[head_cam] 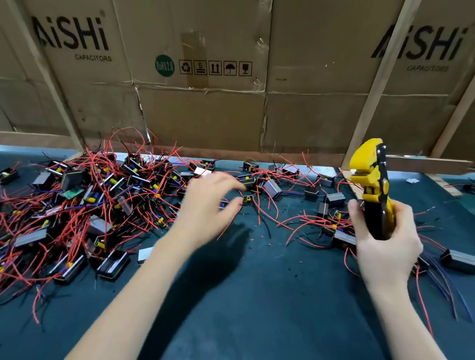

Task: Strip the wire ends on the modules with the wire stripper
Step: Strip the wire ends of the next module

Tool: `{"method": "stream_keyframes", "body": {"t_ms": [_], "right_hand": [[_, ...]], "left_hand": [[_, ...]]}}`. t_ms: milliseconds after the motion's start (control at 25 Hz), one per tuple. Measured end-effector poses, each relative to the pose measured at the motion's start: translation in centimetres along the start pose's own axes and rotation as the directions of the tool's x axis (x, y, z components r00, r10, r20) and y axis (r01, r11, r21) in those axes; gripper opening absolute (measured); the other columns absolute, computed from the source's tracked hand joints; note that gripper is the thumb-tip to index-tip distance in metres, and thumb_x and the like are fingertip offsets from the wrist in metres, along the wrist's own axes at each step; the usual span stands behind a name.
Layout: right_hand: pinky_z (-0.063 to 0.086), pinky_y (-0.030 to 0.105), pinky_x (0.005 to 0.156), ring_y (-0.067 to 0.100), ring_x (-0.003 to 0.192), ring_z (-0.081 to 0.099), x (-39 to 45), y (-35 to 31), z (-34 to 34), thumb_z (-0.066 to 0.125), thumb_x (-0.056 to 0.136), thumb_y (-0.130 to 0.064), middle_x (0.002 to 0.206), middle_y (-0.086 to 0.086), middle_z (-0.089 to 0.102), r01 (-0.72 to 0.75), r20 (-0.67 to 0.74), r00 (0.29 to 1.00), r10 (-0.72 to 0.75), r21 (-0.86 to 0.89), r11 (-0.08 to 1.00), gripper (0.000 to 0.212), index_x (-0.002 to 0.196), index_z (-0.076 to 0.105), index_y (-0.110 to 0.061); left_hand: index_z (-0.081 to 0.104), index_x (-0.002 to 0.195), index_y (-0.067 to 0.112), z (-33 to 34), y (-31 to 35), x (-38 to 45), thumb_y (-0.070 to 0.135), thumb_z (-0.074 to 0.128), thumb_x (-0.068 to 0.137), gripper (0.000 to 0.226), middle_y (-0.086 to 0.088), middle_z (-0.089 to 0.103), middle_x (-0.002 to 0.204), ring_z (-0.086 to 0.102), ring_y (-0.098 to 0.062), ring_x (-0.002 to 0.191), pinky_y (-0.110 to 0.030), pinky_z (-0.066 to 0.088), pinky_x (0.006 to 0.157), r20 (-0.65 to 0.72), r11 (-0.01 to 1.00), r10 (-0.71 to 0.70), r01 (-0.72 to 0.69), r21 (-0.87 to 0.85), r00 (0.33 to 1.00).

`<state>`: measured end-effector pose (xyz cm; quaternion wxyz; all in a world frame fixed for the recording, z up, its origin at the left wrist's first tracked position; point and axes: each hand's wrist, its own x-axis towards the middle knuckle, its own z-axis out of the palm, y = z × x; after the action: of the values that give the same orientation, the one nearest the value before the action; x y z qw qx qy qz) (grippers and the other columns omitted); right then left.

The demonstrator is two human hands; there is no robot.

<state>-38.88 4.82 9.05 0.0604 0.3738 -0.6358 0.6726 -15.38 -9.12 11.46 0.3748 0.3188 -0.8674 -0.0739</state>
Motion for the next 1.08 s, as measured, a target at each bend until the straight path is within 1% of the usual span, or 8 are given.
{"method": "stream_keyframes", "body": {"t_ms": [120,200,480,720,840,920,1000,1080], "right_hand": [[0.040,0.009,0.072,-0.002,0.074,0.055,-0.8,-0.4,0.8,0.069,0.083,-0.049,0.078,-0.018,0.062,-0.048,0.199,0.980,0.017,0.152,0.987,0.020,0.087,0.057,-0.034],[0.042,0.015,0.074,0.006,0.075,0.053,-1.5,-0.2,1.5,0.062,0.082,-0.046,0.078,-0.014,0.060,-0.119,0.326,0.945,0.039,0.230,0.966,0.021,0.087,0.059,-0.026],[0.046,0.024,0.077,0.013,0.080,0.064,-2.3,1.0,2.2,0.061,0.072,-0.059,0.082,-0.002,0.068,-0.385,0.454,0.858,0.241,0.256,0.887,0.046,0.092,0.067,-0.017],[0.044,0.034,0.073,0.023,0.086,0.066,-1.7,0.8,2.0,0.054,0.077,-0.059,0.085,0.004,0.068,-0.393,0.407,0.872,0.273,0.247,0.886,0.042,0.086,0.064,-0.019],[0.043,0.036,0.075,0.028,0.089,0.065,-1.5,0.9,1.9,0.053,0.075,-0.060,0.086,0.007,0.067,-0.407,0.396,0.871,0.291,0.247,0.879,0.043,0.086,0.064,-0.019],[0.043,0.037,0.076,0.030,0.090,0.064,-1.4,0.9,1.8,0.054,0.075,-0.061,0.086,0.007,0.067,-0.403,0.393,0.873,0.289,0.247,0.881,0.043,0.085,0.064,-0.020],[0.043,0.036,0.075,0.030,0.091,0.064,-1.4,1.0,1.8,0.054,0.076,-0.061,0.086,0.006,0.067,-0.398,0.394,0.874,0.284,0.246,0.884,0.043,0.085,0.064,-0.020],[0.043,0.035,0.074,0.031,0.092,0.064,-1.5,1.0,1.8,0.053,0.077,-0.060,0.086,0.006,0.067,-0.391,0.396,0.876,0.277,0.246,0.887,0.042,0.086,0.064,-0.020]], "left_hand": [[0.071,0.099,0.007,-3.8,-5.7,-2.3,0.002,0.066,0.083,0.018,-0.010,0.068,0.101,0.059,-0.034,0.100,-0.042,0.044,0.091,-0.267,0.937,-0.237,0.292,0.192,0.934],[0.069,0.099,0.006,-5.3,-8.2,-4.0,0.002,0.067,0.081,0.019,-0.014,0.067,0.099,0.057,-0.038,0.099,-0.044,0.042,0.087,-0.296,0.842,-0.373,0.454,0.290,0.880],[0.076,0.097,0.008,-5.1,-9.0,-5.0,0.010,0.072,0.083,0.015,-0.014,0.073,0.084,0.059,-0.040,0.092,-0.045,0.041,0.081,-0.269,0.753,-0.420,0.499,0.430,0.867],[0.077,0.091,0.008,-5.4,-8.5,-5.3,0.011,0.068,0.088,0.010,-0.015,0.071,0.081,0.060,-0.037,0.089,-0.043,0.046,0.081,-0.381,0.814,-0.445,0.544,0.205,0.810],[0.075,0.092,0.024,-5.6,-7.4,-5.2,0.039,0.057,0.095,0.024,0.005,0.075,0.078,0.061,-0.006,0.078,-0.025,0.044,0.078,-0.223,0.889,-0.457,0.436,-0.138,0.861],[0.072,0.106,0.024,-5.7,-6.9,-4.7,0.051,0.036,0.100,0.045,0.002,0.076,0.075,0.064,0.003,0.077,-0.009,0.042,0.079,-0.127,0.808,-0.494,0.399,-0.434,0.860],[0.064,0.114,0.014,-5.7,-7.4,-4.7,0.034,0.031,0.106,0.040,-0.011,0.074,0.070,0.069,-0.008,0.065,-0.017,0.052,0.073,-0.177,0.709,-0.589,0.399,-0.582,0.788],[0.057,0.109,0.010,-5.7,-8.4,-5.0,0.016,0.042,0.103,0.017,-0.014,0.072,0.074,0.066,-0.015,0.050,-0.031,0.053,0.067,-0.270,0.734,-0.657,0.513,-0.445,0.704]]}}
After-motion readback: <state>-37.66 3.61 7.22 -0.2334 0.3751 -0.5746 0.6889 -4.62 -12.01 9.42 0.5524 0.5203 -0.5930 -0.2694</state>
